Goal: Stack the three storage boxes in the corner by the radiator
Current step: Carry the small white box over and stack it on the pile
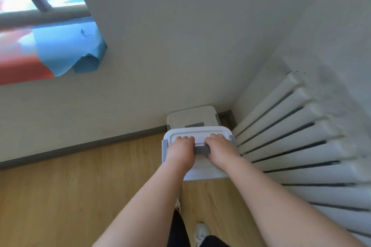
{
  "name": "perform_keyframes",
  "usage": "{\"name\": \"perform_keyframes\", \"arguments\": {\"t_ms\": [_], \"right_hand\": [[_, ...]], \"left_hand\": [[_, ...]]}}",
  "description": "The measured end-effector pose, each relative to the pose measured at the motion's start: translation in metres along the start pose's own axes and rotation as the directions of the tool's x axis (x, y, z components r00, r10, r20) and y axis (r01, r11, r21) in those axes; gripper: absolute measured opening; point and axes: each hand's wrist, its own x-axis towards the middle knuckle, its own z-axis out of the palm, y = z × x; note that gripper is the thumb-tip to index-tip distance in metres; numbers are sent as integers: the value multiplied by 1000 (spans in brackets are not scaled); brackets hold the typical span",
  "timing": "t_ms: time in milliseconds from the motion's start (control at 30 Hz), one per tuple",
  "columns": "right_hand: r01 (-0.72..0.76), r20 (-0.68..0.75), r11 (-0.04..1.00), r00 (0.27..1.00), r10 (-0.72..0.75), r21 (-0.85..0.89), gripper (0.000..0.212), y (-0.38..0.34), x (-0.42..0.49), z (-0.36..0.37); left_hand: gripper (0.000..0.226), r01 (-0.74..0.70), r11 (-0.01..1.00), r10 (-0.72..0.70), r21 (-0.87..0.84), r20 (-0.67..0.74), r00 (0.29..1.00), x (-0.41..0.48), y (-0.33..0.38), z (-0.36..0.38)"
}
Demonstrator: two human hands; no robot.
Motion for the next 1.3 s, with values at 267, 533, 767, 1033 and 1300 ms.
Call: {"name": "perform_keyframes", "arguments": {"t_ms": [267, 533, 767, 1033, 1300], "right_hand": [[-40, -8, 999, 999, 40, 0, 38, 22, 79, -6], [11, 37, 1000, 999, -10, -20, 39, 66, 175, 23], [57, 55, 998, 997, -56, -21, 38, 98, 251, 67], [108, 112, 994, 988, -108, 11, 36, 113, 306, 117], [125, 112, 992, 986, -121, -25, 39, 119, 316, 125]], "left_hand": [[17, -80, 997, 80, 14, 10, 997, 85, -13, -3], [22, -44, 997, 42, 65, 37, 998, 182, -21, 35], [23, -10, 995, 10, 100, 7, 1000, 261, -40, 77], [22, 38, 993, -38, 116, 5, 999, 313, -65, 122], [23, 40, 992, -36, 121, -39, 999, 321, -66, 134]]}}
